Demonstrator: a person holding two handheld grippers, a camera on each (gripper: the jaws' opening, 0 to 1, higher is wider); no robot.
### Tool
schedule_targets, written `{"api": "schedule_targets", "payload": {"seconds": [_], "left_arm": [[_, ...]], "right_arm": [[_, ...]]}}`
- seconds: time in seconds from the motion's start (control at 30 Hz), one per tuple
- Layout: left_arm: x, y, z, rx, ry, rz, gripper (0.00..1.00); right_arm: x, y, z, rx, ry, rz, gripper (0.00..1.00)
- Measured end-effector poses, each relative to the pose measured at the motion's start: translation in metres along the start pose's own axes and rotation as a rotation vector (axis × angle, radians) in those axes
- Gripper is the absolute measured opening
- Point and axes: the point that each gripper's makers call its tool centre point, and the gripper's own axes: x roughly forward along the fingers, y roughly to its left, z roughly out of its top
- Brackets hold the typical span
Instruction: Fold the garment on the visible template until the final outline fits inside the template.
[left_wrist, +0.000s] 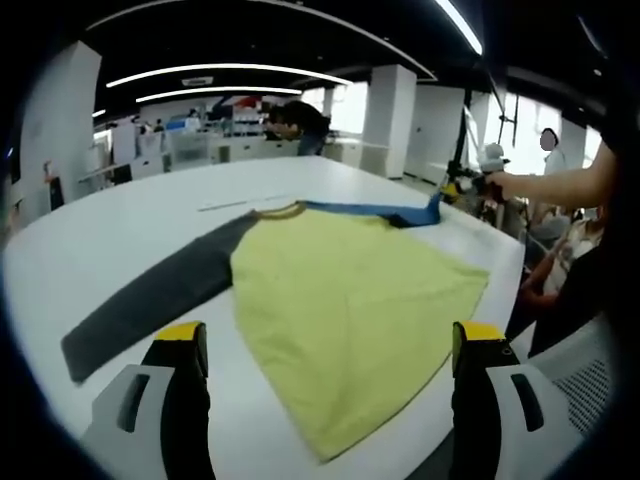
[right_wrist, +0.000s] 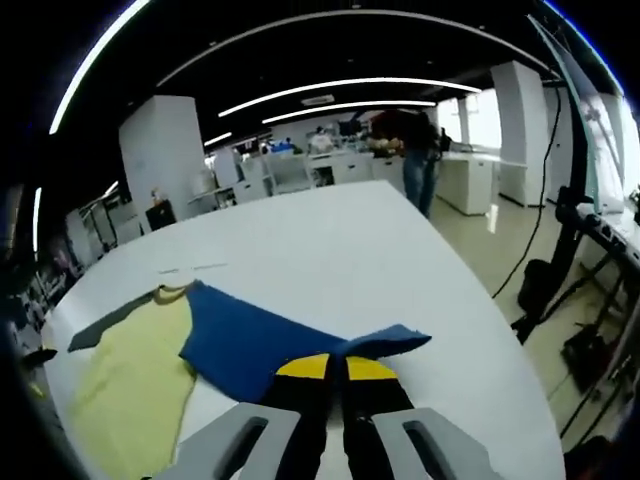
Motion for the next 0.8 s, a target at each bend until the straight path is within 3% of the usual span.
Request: {"api": "schedule_targets", "payload": {"seconds": [0.5,0.8], "left_arm": [[0.000,0.009,-0.006,-0.006,-0.010,-0.004,0.99],[0.000,0.004,0.004,-0.003,-0.023,0.001,0.99]], "right_arm": [[0.018,0.048,0.012,-0.037,-0.013,0.107,0.00],[0.030,0.080,0.008,-0.053,-0.002,0.172,0.00]]}}
